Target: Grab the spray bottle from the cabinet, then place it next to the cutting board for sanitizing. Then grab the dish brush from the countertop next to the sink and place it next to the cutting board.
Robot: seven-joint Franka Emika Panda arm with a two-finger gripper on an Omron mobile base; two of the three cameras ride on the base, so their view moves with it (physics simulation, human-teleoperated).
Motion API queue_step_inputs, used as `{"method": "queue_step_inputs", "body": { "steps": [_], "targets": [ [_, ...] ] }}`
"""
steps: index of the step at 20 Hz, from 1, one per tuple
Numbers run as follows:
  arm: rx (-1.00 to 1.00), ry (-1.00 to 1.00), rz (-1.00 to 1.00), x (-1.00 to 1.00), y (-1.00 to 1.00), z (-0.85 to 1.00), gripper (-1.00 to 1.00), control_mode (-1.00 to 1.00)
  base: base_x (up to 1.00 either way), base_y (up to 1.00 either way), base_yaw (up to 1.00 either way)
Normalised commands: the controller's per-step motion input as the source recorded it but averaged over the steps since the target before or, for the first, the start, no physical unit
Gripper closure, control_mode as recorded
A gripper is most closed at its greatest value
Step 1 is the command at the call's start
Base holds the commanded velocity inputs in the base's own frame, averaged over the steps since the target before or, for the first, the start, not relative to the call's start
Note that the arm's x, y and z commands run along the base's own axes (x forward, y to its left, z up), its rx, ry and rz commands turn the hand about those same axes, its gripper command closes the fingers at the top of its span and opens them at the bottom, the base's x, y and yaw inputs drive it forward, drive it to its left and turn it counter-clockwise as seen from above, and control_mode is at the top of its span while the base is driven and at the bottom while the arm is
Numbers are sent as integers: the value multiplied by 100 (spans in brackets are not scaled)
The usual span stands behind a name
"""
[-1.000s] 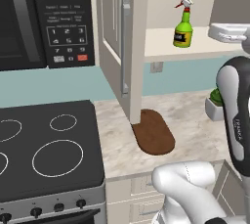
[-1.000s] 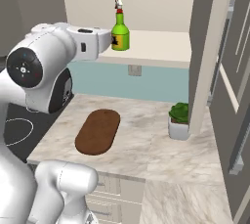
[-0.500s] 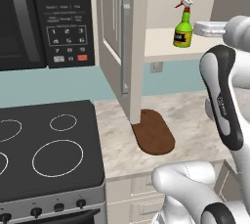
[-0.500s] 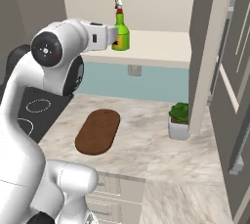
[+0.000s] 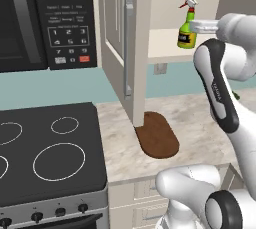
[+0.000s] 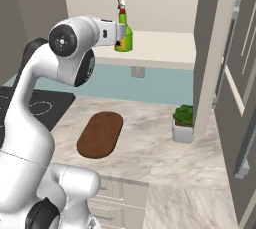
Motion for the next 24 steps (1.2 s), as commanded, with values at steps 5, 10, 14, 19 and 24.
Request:
{"method": "queue_step_inputs", "body": {
  "steps": [5,10,14,19,24],
  "targets": [
    [0,0,0,60,0,-12,-100,-100,0,0,0],
    [0,0,0,59,0,-10,-100,-100,0,0,0],
    [0,0,0,58,0,-9,-100,-100,0,0,0],
    [0,0,0,51,-1,-6,-100,-100,0,0,0],
    [1,0,0,3,-30,0,-100,-100,0,0,0]
  ]
}}
